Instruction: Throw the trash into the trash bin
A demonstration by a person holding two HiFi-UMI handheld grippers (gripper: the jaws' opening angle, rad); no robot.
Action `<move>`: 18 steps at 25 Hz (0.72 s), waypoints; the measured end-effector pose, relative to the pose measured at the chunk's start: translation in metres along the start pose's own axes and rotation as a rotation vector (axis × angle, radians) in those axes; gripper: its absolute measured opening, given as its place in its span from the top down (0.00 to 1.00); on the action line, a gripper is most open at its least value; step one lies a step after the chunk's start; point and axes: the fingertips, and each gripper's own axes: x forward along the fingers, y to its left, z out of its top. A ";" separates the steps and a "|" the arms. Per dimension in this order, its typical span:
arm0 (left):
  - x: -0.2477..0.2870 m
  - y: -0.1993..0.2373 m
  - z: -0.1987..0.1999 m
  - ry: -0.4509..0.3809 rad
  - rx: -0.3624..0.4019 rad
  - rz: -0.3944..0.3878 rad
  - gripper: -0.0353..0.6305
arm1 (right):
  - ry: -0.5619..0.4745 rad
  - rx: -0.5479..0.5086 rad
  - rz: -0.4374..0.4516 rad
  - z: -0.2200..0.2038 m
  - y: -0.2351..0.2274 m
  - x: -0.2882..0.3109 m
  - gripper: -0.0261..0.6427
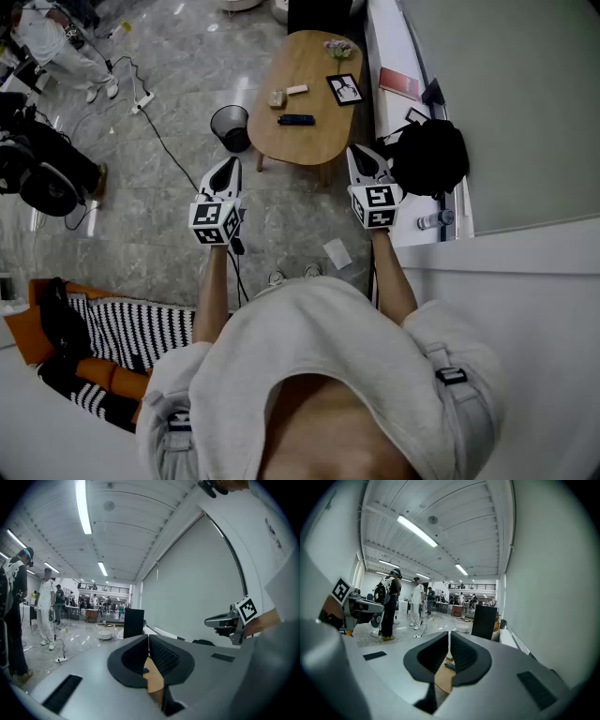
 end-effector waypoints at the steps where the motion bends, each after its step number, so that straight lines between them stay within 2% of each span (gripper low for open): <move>1: 0.000 -0.001 -0.001 0.000 0.000 -0.001 0.92 | 0.001 -0.001 0.003 -0.001 0.001 0.000 0.90; 11: -0.001 -0.010 -0.003 0.007 -0.004 -0.007 0.92 | 0.010 -0.026 0.032 -0.003 0.010 -0.004 0.90; 18: -0.001 -0.026 -0.006 0.021 0.001 -0.017 0.92 | -0.023 -0.037 0.069 0.002 0.013 -0.010 0.90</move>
